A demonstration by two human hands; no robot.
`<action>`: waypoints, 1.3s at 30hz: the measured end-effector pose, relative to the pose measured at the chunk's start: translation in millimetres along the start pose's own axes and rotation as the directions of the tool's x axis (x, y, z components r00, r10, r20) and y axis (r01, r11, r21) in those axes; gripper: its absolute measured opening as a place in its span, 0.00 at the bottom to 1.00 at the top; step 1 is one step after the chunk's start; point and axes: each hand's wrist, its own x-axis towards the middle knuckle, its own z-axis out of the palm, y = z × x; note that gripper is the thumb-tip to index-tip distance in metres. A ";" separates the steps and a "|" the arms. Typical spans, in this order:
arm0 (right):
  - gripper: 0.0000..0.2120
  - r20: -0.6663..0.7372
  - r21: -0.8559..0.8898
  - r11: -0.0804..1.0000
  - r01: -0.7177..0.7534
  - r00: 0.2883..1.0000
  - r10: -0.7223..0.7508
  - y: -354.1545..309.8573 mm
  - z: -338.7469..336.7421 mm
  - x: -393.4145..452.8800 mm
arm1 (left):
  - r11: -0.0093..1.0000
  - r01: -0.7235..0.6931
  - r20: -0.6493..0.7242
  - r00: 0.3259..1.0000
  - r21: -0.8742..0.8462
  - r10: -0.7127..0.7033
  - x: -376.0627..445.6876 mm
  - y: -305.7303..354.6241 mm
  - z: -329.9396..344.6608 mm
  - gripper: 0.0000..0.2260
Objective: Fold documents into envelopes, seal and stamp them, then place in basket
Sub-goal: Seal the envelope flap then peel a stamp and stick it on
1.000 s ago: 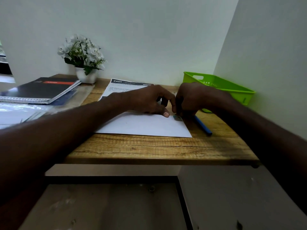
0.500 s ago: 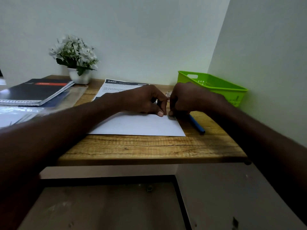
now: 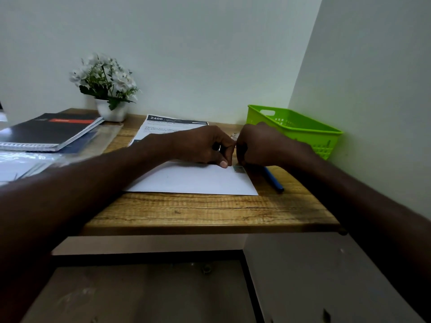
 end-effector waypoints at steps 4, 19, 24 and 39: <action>0.09 0.026 0.016 1.000 0.020 0.999 -0.021 4.1 -6.6 -6.6 | 1.000 0.001 -0.033 0.999 0.001 -0.001 -1.4 -1.0 0.6 0.07; 0.15 -0.048 0.010 1.000 0.022 0.999 -0.021 2.4 7.2 -20.4 | 1.000 0.019 -0.035 0.999 -0.025 -0.020 0.8 0.6 3.9 0.01; 0.16 0.073 0.072 0.997 0.028 0.997 -0.033 4.8 -3.8 -30.5 | 0.999 0.029 -0.032 0.999 -0.024 -0.030 1.0 1.3 2.9 0.01; 0.04 -0.094 0.030 0.997 0.076 0.993 -0.073 3.7 3.0 -28.8 | 1.000 0.026 -0.014 1.000 -0.009 -0.026 1.6 1.3 2.1 0.02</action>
